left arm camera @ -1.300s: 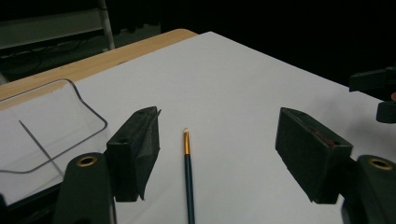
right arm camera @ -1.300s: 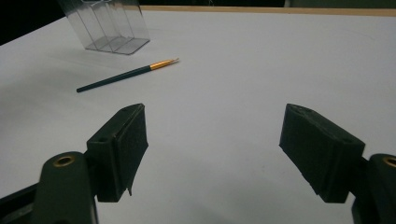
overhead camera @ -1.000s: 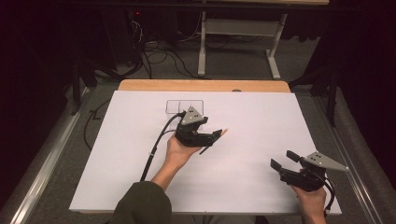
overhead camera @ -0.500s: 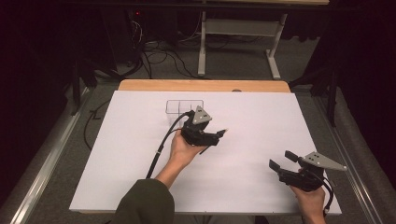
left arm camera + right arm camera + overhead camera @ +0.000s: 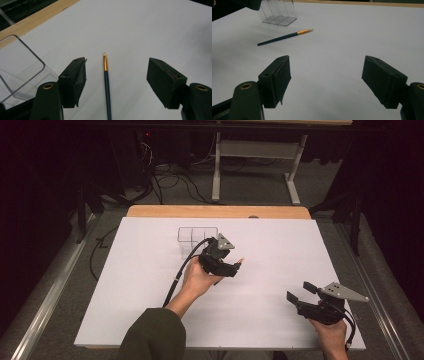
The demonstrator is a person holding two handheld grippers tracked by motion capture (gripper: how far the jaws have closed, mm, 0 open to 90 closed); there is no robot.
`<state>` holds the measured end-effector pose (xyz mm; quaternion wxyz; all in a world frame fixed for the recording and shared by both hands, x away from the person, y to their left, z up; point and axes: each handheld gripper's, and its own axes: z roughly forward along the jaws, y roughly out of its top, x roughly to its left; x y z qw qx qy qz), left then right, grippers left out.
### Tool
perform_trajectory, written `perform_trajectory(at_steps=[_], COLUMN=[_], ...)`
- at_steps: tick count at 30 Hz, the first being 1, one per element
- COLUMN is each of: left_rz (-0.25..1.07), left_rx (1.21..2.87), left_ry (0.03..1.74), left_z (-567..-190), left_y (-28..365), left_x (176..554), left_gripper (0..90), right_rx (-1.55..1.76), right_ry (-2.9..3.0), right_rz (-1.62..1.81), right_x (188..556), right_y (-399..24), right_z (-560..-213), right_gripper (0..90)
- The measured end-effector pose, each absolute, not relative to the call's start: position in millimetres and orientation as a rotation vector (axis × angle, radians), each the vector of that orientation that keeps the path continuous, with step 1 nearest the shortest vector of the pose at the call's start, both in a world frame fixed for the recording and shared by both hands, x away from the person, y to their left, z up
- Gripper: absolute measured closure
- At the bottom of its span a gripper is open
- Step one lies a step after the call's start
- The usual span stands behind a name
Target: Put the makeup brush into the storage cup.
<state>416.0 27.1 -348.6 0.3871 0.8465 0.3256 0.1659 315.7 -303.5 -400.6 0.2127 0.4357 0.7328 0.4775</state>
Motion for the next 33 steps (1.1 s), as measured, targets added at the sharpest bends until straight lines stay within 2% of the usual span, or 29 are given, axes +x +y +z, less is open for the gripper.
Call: perform_trajectory(at_steps=[13, 33], left_rz=[0.351, 0.288], left_rx=[2.313, 2.47], left_ry=[0.866, 0.932], left_z=[-351.9, -364.7], left_y=[13.2, -7.5], left_x=[428.2, 450.5], left_gripper=[32.7, 38.8], right_rx=[1.184, 1.186], right_ry=[2.064, 2.06], right_rz=[1.324, 1.332], right_x=[315.5, 315.1], right_y=[-299.0, -298.9], right_z=[-401.0, -400.2], right_gripper=[25.1, 25.3])
